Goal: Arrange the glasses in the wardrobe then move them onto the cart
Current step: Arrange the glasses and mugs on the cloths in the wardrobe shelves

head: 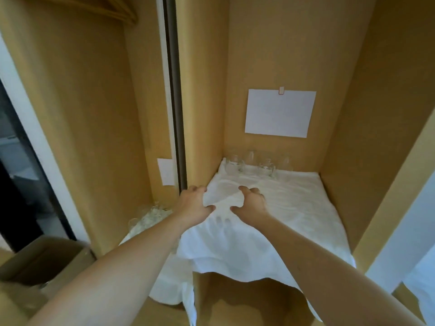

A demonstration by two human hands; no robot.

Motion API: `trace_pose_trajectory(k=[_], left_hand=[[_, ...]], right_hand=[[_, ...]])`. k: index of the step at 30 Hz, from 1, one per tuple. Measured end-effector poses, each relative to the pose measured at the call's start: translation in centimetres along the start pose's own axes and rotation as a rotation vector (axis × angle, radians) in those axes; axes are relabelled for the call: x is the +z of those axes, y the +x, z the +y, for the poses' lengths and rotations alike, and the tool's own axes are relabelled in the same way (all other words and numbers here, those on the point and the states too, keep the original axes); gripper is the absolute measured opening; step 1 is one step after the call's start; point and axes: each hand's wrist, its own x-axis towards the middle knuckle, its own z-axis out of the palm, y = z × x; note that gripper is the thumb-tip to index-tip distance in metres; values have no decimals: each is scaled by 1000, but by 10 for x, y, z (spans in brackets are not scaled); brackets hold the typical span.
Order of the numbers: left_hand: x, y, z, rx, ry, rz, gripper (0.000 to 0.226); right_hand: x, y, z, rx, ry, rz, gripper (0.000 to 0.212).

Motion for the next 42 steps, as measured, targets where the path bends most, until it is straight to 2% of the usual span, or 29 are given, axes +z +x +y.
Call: trace_pose_trajectory(k=[8, 20, 32, 42], left_hand=[[-53, -36, -104, -78, -17, 17, 71], [-107, -69, -261, -137, 0, -29, 67], [-85, -49, -330, -218, -65, -124, 71], [-49, 43, -373, -276, -11, -178, 71]], right_hand=[[60, -21, -101, -55, 27, -63, 77], [150, -50, -231, -19, 75, -139, 80], [214, -16, -263, -25, 12, -252, 82], [290, 73, -256, 36, 19, -409, 79]])
